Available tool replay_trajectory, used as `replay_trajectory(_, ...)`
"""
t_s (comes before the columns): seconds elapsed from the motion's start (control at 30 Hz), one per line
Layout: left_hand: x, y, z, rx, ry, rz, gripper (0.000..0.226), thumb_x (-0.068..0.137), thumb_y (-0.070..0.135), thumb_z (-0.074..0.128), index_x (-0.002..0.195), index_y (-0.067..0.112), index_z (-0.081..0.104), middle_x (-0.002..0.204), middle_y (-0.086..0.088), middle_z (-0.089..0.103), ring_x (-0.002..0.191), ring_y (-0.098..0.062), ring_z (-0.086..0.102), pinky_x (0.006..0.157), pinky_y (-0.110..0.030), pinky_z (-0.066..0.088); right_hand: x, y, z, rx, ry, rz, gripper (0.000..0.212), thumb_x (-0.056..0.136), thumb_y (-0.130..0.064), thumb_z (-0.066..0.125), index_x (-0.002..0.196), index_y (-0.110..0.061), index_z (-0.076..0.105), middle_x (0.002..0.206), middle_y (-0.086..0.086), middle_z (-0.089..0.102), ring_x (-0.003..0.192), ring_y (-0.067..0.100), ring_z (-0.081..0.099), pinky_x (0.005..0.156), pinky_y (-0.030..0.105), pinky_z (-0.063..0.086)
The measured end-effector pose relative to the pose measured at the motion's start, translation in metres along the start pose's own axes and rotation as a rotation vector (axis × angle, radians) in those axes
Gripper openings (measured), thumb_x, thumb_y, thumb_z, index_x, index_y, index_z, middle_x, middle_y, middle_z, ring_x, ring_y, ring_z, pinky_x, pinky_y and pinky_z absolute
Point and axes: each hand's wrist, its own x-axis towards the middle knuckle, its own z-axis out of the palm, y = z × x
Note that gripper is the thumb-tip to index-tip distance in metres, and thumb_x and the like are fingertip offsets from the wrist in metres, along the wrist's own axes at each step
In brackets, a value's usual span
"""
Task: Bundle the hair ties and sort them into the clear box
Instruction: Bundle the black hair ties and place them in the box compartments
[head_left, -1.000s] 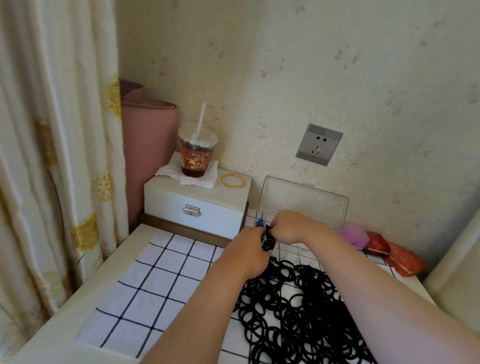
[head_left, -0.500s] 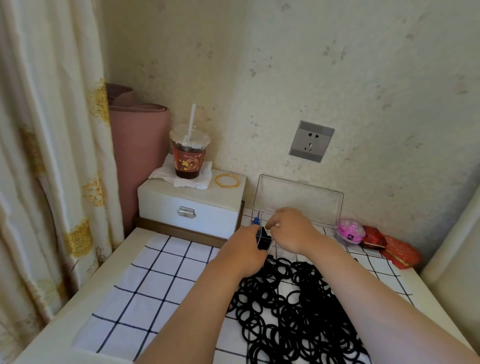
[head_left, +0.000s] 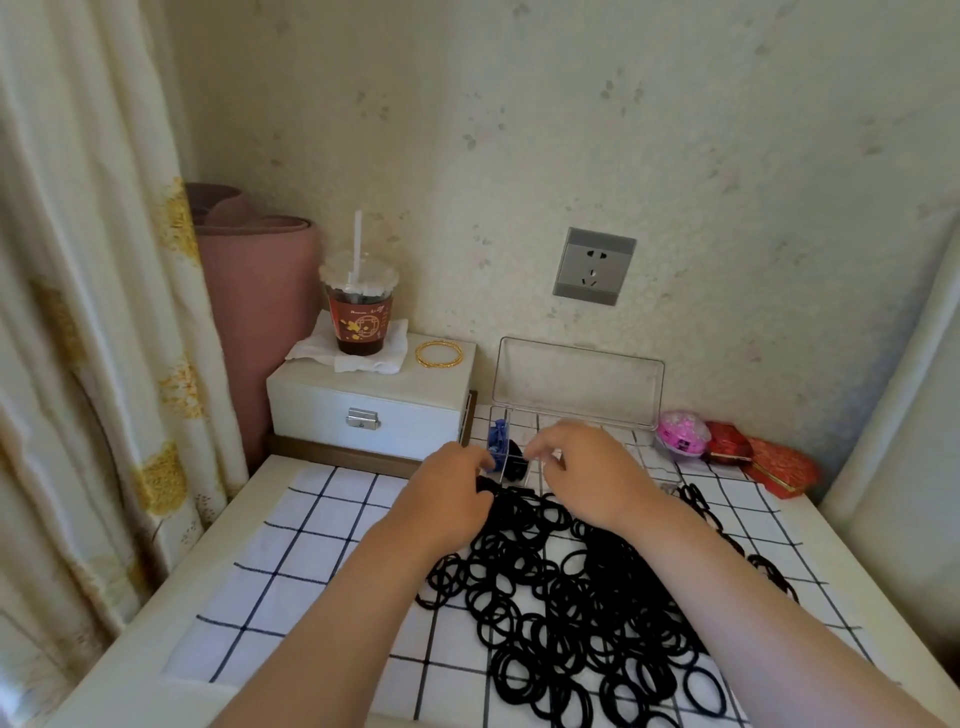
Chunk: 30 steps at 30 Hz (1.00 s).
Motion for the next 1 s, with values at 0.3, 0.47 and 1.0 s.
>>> replay_trajectory(0.3,-0.014,-0.003,0.011,0.179,-0.12,0.061,0.031,0.097,0.028,0.054,0.127,0.03,0.062,0.125,-0.001,0.053,0.125,-0.019,0.041,0.102,-0.034,0.042,-0.016,-0.008,0.035,-0.175,-0.034,-0.001,0.025,0.1,-0.031,0.051,0.115,-0.026,0.07,0.113,-0.004,0.068,0.102,0.019,0.064,0.084,0.036,0.053)
replay_trajectory(0.47,-0.006,0.001,0.014,0.127,-0.061,0.021,0.027,0.098,0.02,0.05,0.122,0.023,0.063,0.121,-0.001,0.06,0.11,-0.016,0.055,0.093,-0.031,0.048,-0.006,-0.006,0.046,-0.301,-0.234,0.068,0.041,0.097,-0.038,0.052,0.133,-0.02,0.058,0.127,0.007,0.056,0.113,0.027,0.059,0.089,0.038,0.051)
replay_trajectory(1.0,0.005,0.023,0.012,-0.061,-0.063,-0.032,0.016,0.09,0.033,0.063,0.104,0.033,0.072,0.089,0.011,0.069,0.082,-0.007,0.062,0.07,-0.024,0.05,-0.019,0.017,0.016,0.329,-0.129,0.176,0.008,0.084,-0.027,0.071,0.087,-0.032,0.076,0.082,-0.007,0.075,0.079,0.013,0.07,0.079,0.037,0.058)
